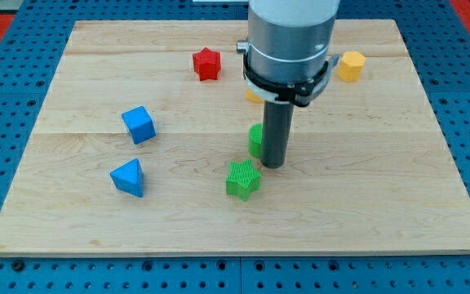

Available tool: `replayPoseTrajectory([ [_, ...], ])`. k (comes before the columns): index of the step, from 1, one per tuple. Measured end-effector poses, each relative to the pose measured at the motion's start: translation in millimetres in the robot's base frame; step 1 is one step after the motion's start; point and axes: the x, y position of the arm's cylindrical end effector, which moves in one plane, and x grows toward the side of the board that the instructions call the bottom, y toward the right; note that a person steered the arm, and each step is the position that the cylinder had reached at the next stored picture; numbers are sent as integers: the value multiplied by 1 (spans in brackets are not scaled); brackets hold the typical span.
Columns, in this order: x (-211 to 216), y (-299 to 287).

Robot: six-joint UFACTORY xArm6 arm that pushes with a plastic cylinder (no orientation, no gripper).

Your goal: Move the green star right a bit

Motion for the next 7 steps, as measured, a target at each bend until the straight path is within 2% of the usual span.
replayPoseTrajectory([
  [1,-18,-17],
  [4,-19,-18],
  [5,8,3],
  [7,92,3],
])
